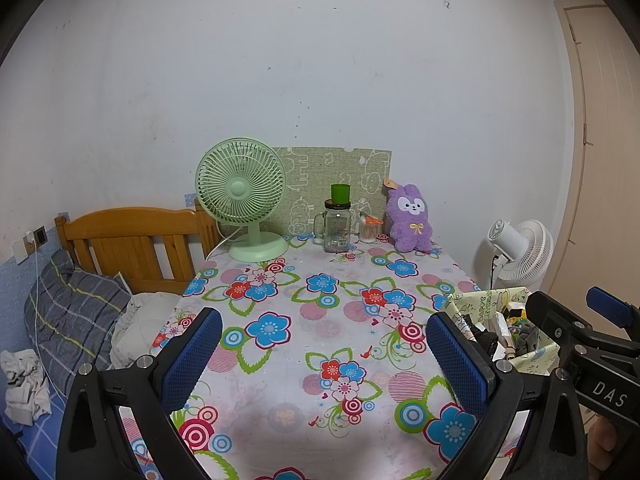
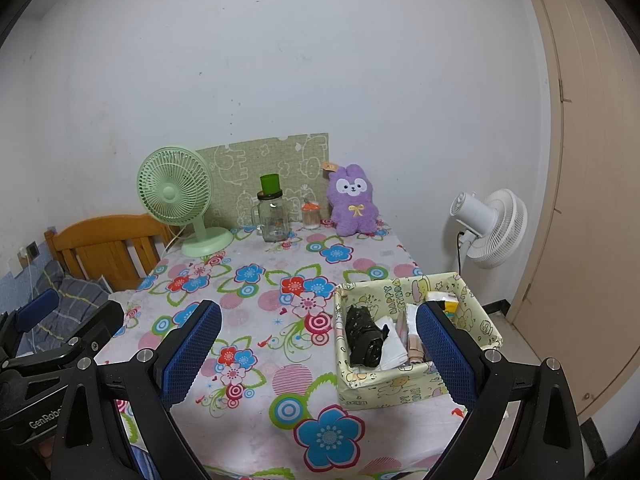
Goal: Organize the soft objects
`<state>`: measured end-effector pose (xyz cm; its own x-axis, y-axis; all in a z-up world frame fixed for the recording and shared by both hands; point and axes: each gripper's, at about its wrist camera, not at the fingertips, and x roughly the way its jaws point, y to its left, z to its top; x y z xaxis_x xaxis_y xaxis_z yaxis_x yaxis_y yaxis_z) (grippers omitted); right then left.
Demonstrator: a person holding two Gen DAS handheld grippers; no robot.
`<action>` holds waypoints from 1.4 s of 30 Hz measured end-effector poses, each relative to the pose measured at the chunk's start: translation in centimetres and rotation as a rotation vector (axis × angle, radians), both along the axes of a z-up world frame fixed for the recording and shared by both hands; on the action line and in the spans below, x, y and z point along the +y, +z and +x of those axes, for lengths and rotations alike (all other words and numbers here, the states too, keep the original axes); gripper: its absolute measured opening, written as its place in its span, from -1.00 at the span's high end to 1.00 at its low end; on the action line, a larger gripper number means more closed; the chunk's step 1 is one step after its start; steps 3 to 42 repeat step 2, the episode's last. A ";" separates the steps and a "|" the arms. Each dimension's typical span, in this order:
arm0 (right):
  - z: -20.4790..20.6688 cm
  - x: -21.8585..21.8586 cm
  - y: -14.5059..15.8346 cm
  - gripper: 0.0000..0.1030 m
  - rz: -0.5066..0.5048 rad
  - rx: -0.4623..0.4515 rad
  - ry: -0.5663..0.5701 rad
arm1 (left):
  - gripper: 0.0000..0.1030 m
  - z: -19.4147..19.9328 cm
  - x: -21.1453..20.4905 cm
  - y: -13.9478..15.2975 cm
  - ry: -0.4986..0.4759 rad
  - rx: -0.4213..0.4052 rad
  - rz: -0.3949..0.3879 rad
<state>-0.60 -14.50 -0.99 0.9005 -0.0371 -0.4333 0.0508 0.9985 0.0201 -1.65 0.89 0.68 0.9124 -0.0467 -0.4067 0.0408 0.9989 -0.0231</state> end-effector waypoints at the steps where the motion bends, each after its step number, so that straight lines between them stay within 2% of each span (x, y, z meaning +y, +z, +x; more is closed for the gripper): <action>1: 0.0 0.1 0.0 -0.93 0.000 0.000 0.000 | -0.99 0.0 0.0 0.0 -0.001 0.000 0.000; 42: 0.0 0.0 0.0 -0.93 0.000 0.000 0.000 | -0.99 0.0 0.0 0.0 0.000 0.001 0.000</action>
